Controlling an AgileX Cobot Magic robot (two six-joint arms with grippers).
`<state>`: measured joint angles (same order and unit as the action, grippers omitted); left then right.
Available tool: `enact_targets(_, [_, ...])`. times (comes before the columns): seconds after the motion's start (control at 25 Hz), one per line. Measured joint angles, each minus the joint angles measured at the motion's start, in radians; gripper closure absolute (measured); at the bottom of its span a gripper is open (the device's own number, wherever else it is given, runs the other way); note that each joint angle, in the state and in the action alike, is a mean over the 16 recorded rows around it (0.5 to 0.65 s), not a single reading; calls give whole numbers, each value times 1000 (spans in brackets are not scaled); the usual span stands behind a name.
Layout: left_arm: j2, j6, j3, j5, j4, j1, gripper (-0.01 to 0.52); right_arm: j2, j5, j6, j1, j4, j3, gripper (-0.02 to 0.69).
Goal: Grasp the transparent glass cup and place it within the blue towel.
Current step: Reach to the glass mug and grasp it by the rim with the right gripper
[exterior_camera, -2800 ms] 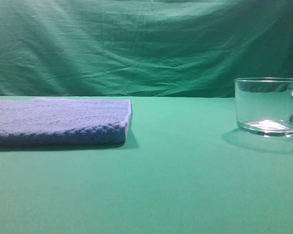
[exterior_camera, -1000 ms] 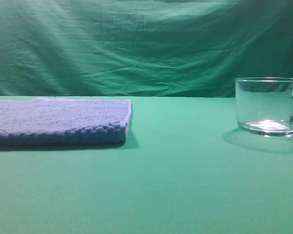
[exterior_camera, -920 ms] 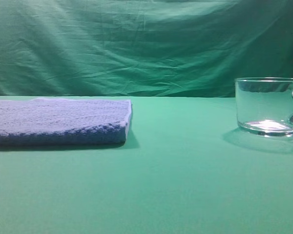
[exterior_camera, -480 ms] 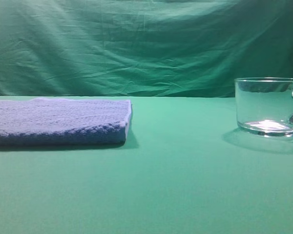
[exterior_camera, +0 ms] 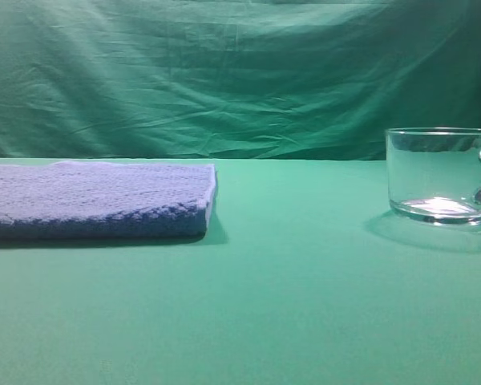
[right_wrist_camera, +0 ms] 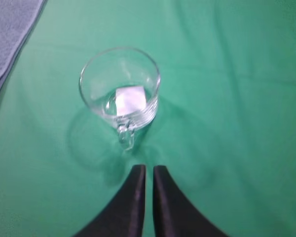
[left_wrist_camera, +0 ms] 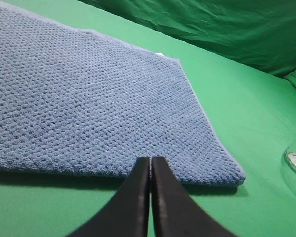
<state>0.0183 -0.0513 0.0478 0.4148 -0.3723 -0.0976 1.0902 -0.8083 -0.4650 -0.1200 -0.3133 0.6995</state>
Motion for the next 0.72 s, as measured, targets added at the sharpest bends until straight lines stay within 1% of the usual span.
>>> enact_targets(0.08, [0,0,0,0,0,0,514,48,6,7,-25,17,9,565])
enact_targets(0.16, [0,0,0,0,0,0,514,94,15,13,-47,30,15,511])
enact_targets(0.48, [0,0,0,0,0,0,514,283,60,29,-72,22,38,217])
enact_targets(0.56, [0,0,0,0,0,0,514,333,72,29,-72,13,50,155])
enact_targets(0.64, [0,0,0,0,0,0,514,384,84,29,-72,5,66,116])
enact_targets(0.72, [0,0,0,0,0,0,514,432,95,28,-72,-2,85,106])
